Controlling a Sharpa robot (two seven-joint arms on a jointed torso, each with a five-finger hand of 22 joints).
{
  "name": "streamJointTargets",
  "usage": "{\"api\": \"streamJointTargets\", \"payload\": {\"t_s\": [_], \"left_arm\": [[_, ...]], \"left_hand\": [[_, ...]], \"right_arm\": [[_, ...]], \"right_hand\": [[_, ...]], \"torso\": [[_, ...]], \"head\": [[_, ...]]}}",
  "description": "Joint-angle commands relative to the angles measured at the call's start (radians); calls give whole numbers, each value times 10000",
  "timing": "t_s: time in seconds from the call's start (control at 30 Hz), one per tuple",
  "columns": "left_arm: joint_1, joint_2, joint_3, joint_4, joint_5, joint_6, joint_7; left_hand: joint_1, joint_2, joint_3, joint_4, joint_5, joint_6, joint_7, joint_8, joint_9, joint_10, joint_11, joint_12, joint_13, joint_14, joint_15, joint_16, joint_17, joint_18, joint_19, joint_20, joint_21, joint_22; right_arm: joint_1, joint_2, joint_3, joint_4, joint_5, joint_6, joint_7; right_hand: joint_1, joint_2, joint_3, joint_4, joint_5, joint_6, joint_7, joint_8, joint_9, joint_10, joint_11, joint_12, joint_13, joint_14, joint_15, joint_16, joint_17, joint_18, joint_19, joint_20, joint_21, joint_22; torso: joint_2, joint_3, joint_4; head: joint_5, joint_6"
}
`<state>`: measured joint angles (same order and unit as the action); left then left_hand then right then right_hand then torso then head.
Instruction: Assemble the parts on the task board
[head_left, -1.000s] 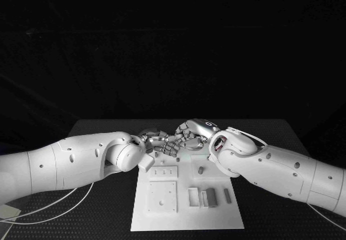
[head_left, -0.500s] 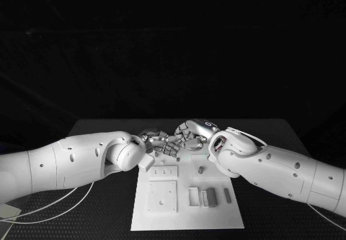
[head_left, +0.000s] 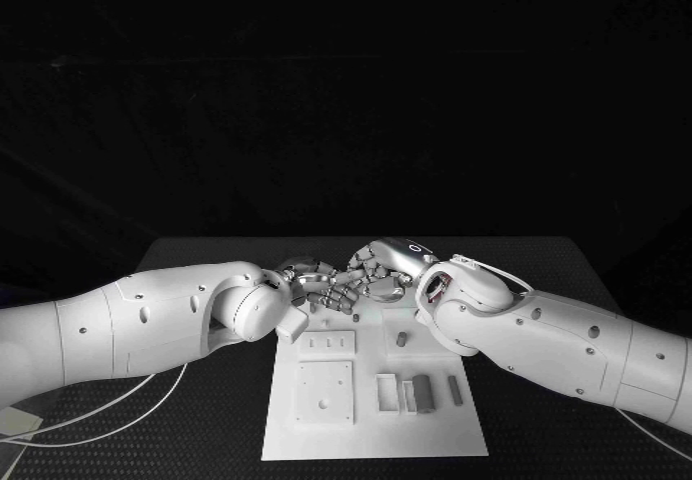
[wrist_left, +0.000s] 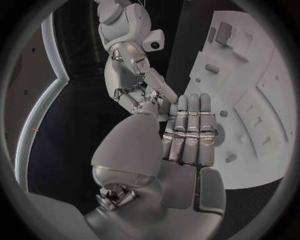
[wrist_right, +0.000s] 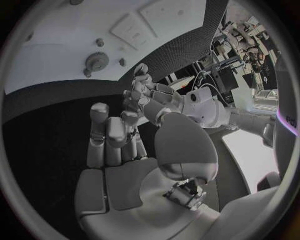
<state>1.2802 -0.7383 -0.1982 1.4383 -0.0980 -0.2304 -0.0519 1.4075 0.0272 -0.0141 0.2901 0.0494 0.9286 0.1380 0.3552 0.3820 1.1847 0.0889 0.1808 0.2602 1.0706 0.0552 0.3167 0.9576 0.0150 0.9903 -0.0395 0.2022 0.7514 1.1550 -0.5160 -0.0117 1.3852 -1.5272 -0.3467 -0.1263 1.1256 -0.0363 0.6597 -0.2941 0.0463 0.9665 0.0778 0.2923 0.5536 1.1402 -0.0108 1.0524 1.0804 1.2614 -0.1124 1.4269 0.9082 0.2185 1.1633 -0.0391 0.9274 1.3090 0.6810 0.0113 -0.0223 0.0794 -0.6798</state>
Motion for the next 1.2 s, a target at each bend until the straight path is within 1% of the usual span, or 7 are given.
{"api": "streamJointTargets", "payload": {"t_s": [0.03, 0.1, 0.23, 0.3, 0.43, 0.53, 1.2], "left_arm": [[41, 23, 42, 39, -3, -42, 194], [41, 18, 42, 38, -3, -59, 185], [41, -2, 43, 49, -3, -46, 172], [41, -8, 43, 53, -3, 3, 195], [41, -13, 43, 49, 3, 7, 411], [41, -14, 44, 39, 3, -27, 500], [41, -30, 44, 46, 45, -94, 547]], "left_hand": [[204, 60, 17, -3, 16, 98, 7, 65, 13, 74, -6, 31, 27, 99, -26, -30, 30, 173, 28, -51, 36, 24], [398, 161, 110, -5, 21, 126, -7, 51, 2, 91, -13, 18, 50, 106, -32, -49, 56, 158, 28, -61, 23, 39], [841, 261, 354, -19, 23, 163, -24, 18, -20, 115, -16, -19, 89, 109, -31, -95, 102, 129, 18, -65, -13, 62], [1117, 254, 577, -21, 25, 185, -35, -4, -34, 132, -17, -48, 113, 119, -29, -125, 133, 116, 17, -67, -39, 75], [1682, 354, 897, -115, 27, 226, -76, -23, -44, 181, -33, -80, 148, 130, -24, -165, 185, 88, -14, -58, -97, 86], [1907, 357, 988, -132, 20, 259, -102, -19, -40, 222, -45, -89, 169, 159, -30, -167, 223, 77, -11, -62, -117, 96], [1985, 400, 978, -43, 14, 355, -114, 20, -14, 345, -85, -72, 216, 257, -66, -126, 311, 51, 26, -85, -121, 132]], "right_arm": [[-42, 29, -38, 22, -114, 286, 70], [-42, 28, -40, -2, -114, 293, 64], [-42, 32, -41, -69, -114, 306, 54], [-42, 38, -42, -121, -114, 306, 49], [-56, 63, -43, -205, -93, 289, 41], [-63, 70, -43, -242, -64, 290, 40], [-97, 83, -53, -264, 22, 332, 69]], "right_hand": [[-10, 120, 51, 12, 43, 304, 225, 121, 160, 92, -11, -60, -15, 20, -57, -40, -17, 433, 19, -66, -1, 137], [-10, 120, 52, 12, 43, 305, 225, 120, 161, 93, -11, -60, -16, 21, -58, -41, -18, 433, 19, -67, -1, 137], [-11, 120, 52, 12, 43, 307, 224, 120, 161, 94, -12, -61, -16, 22, -58, -42, -18, 433, 21, -67, -2, 137], [-12, 120, 52, 13, 43, 308, 224, 120, 162, 95, -12, -61, -17, 23, -59, -42, -18, 433, 21, -68, -2, 137], [-13, 119, 52, 13, 43, 310, 223, 119, 162, 96, -13, -62, -17, 25, -59, -43, -19, 433, 23, -68, -2, 137], [-15, 120, 52, 14, 43, 311, 223, 119, 162, 97, -13, -63, -18, 26, -60, -44, -19, 433, 23, -68, -3, 136], [-24, 122, 53, 14, 43, 323, 220, 117, 166, 103, -16, -67, -21, 32, -63, -51, -22, 433, 28, -70, -8, 135]], "torso": [[1, -2, 1], [-1, -2, 0], [-1, -1, -1], [1, -2, -3], [0, -3, 1], [-1, 1, 0], [4, 2, 0]], "head": [[1, -9], [-5, -9], [-7, -13], [-16, -13], [-22, -6], [-23, 9], [-51, 10]]}}
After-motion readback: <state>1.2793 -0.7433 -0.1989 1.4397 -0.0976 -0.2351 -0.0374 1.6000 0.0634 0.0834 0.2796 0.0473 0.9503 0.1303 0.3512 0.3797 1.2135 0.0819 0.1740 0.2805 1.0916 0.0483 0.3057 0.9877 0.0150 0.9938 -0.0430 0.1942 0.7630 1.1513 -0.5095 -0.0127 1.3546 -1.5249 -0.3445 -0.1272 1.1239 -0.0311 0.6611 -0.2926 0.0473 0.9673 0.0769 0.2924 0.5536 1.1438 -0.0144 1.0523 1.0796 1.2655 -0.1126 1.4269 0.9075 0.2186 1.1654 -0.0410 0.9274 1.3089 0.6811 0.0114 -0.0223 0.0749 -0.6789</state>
